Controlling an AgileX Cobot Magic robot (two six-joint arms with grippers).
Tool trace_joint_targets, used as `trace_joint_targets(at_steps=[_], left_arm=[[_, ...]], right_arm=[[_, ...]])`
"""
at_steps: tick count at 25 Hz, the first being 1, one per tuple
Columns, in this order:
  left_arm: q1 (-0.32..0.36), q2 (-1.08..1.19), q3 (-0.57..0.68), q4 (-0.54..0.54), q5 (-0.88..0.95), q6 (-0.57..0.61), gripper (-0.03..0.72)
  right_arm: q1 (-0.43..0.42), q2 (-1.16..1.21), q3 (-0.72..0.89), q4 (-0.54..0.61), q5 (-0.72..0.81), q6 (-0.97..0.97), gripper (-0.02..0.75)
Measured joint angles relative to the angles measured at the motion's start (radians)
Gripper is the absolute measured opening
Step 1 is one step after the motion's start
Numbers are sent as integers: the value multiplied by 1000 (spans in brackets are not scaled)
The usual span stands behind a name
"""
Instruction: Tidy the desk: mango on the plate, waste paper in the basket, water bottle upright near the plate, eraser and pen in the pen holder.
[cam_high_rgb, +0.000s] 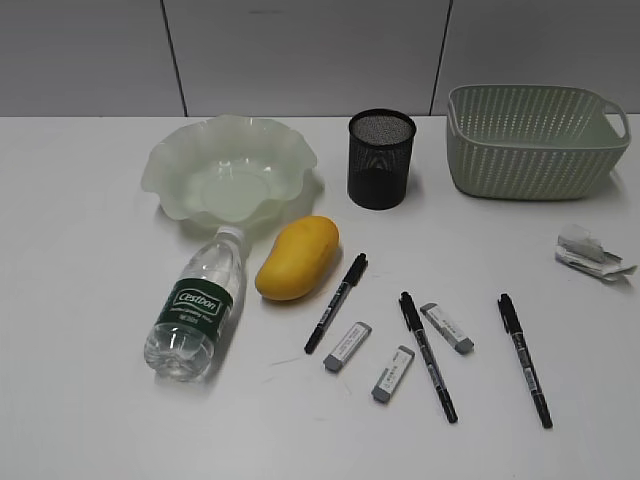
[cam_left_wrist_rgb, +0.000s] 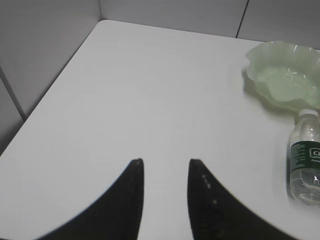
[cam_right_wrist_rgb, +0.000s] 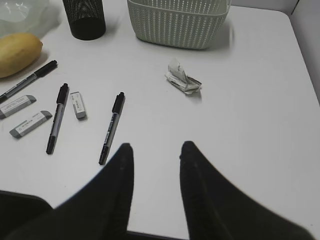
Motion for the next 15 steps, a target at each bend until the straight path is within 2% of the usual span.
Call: trace_joint_targets(at_steps=[15], left_arm=[[0, 0, 0, 0, 0, 0, 226]], right_arm=[[0, 0, 0, 0, 0, 0, 268]])
